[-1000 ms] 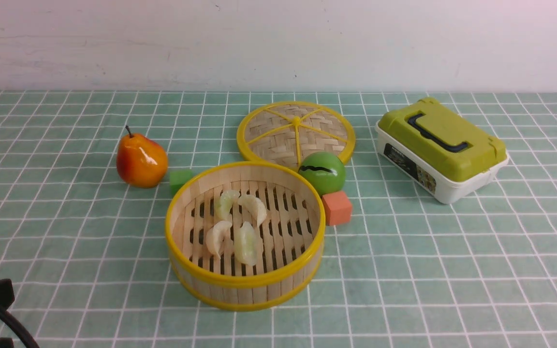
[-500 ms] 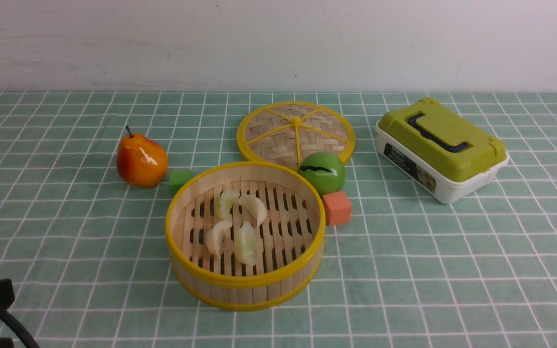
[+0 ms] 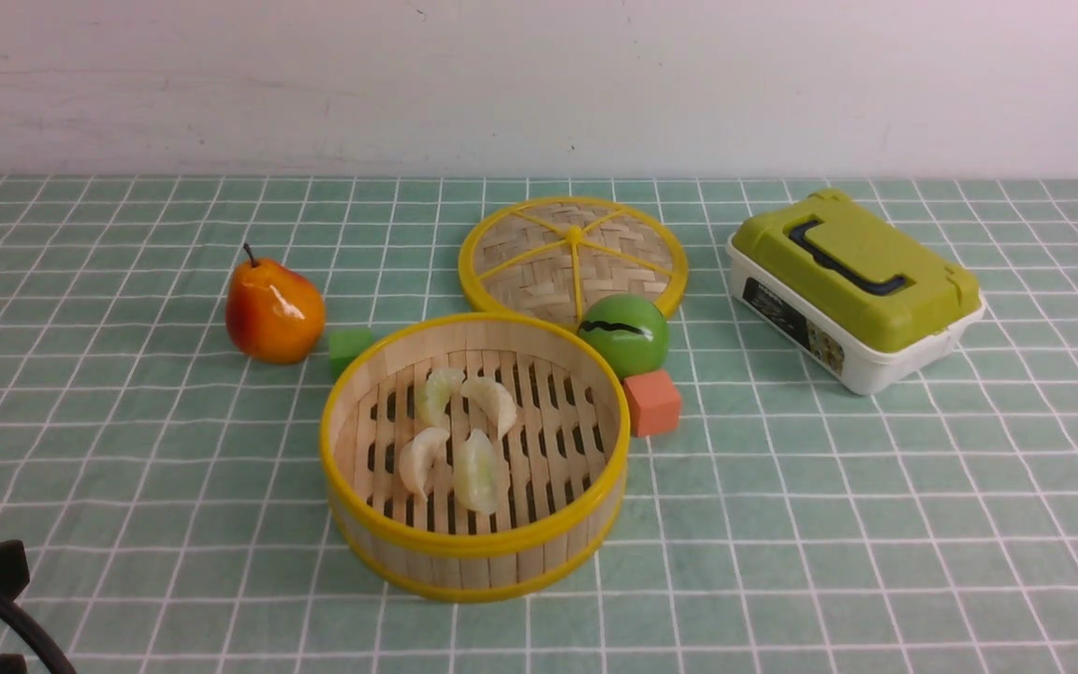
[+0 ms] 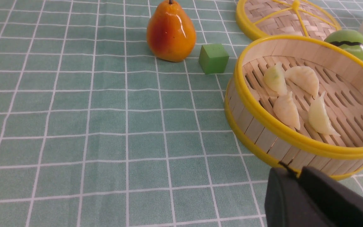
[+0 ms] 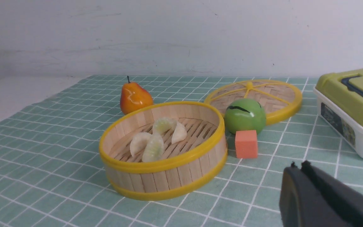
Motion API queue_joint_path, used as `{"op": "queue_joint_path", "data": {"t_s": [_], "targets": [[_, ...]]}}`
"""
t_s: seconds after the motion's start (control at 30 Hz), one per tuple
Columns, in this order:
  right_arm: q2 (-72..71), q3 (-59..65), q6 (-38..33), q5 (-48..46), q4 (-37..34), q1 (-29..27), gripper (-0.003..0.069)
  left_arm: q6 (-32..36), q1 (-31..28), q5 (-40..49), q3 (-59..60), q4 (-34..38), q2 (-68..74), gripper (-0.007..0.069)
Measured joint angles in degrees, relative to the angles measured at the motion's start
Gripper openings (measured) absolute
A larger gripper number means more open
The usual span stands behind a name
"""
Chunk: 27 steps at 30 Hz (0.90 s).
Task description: Put the dumplings into the steamer on the table with the blue tablecloth.
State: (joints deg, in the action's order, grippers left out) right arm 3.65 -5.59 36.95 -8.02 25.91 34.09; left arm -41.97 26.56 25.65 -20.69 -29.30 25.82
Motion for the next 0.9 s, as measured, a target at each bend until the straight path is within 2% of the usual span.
{"op": "queue_joint_path", "data": {"t_s": [0.2,0.3,0.43,0.47,0.5,0.53,0.57,0.67,0.9], "targets": [[-3.1,3.2,-0.3,-0.9,4.5,-2.7,-0.0004,0.0,0.0,0.0,0.0,0.0,0.0,0.0060],[-4.3,6.1,-2.3,-3.1,-2.3,-10.6,-0.0002,0.0,0.0,0.0,0.0,0.0,0.0,0.0068],[-4.3,7.1,-12.3,-5.9,-14.3,-18.6,-0.0002,0.0,0.0,0.1,0.0,0.0,0.0,0.0073],[-4.3,7.1,-12.9,-6.0,-14.3,-18.9,-0.0002,0.0,0.0,0.1,0.0,0.0,0.0,0.0073],[-4.3,7.1,-17.6,-6.9,-17.8,-20.9,-0.0002,0.0,0.0,0.2,0.0,0.0,0.0,0.0073],[-4.3,7.1,-18.9,-7.1,-19.0,-21.4,-0.0002,0.0,0.0,0.2,0.0,0.0,0.0,0.0073],[-4.3,7.1,-24.2,-8.6,-21.5,-22.9,-0.0002,0.0,0.0,0.2,0.0,0.0,0.0,0.0073],[-4.3,7.1,-29.1,-11.4,-23.7,-24.0,-0.0002,0.0,0.0,0.5,0.0,0.0,0.0,0.0076],[-4.3,6.7,-30.8,-13.3,-24.4,-24.2,-0.0001,0.0,0.0,0.9,0.0,0.0,0.0,0.0082]]}}
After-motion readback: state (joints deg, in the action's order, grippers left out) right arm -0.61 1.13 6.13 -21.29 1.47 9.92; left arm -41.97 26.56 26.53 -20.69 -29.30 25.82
